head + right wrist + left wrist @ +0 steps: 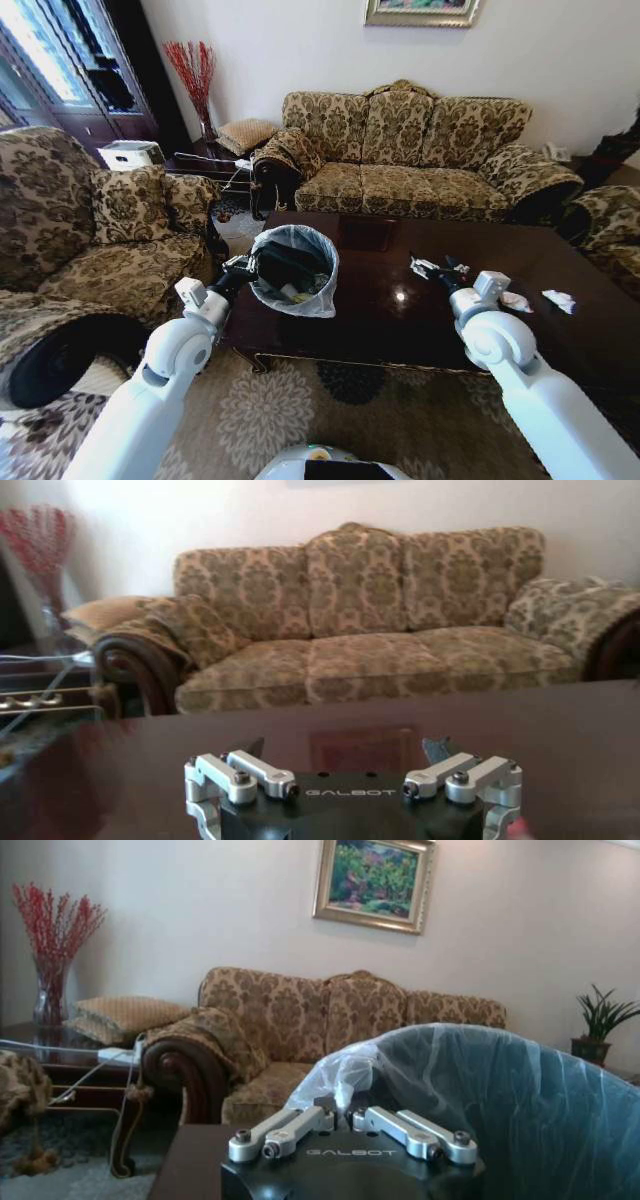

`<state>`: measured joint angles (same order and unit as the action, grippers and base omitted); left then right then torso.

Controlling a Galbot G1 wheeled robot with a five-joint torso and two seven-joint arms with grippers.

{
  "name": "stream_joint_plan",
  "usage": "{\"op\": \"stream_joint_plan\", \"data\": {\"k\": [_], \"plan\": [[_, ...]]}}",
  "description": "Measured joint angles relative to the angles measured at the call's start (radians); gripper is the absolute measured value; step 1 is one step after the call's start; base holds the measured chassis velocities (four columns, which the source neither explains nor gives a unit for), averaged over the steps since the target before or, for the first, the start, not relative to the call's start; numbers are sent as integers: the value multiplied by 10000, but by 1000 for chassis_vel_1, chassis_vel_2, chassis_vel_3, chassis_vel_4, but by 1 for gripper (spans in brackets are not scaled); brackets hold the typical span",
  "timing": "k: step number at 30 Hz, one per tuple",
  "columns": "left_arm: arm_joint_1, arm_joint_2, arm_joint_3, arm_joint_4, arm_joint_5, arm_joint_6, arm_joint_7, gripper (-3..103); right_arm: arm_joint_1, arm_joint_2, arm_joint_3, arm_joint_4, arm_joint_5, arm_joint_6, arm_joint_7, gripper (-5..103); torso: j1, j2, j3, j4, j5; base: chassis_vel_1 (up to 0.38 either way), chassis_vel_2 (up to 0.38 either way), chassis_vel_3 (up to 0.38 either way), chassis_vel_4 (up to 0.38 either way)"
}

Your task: Move to the front of the table and place the trash on the table into the trash bin.

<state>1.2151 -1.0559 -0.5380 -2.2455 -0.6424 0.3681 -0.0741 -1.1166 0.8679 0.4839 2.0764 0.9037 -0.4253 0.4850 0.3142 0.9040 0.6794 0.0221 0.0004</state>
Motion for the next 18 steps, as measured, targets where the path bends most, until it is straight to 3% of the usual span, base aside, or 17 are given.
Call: {"op": "stream_joint_plan", "data": {"k": [8,12,18], "plan": [[42,-135,6,-33,3,-52,21,3,348,123,-243,-633,-298,55,-165,100,0,0,0,-3,-12,-244,-323,220,323],[96,-195,12,-89,13,-66,26,3,381,190,-386,-799,-453,194,-310,100,0,0,1,-2,0,-280,-320,272,347],[355,-429,71,-226,164,-189,52,3,1089,782,-1800,-2540,-1507,694,-812,100,1,0,3,-6,6,-204,-238,176,164]]}}
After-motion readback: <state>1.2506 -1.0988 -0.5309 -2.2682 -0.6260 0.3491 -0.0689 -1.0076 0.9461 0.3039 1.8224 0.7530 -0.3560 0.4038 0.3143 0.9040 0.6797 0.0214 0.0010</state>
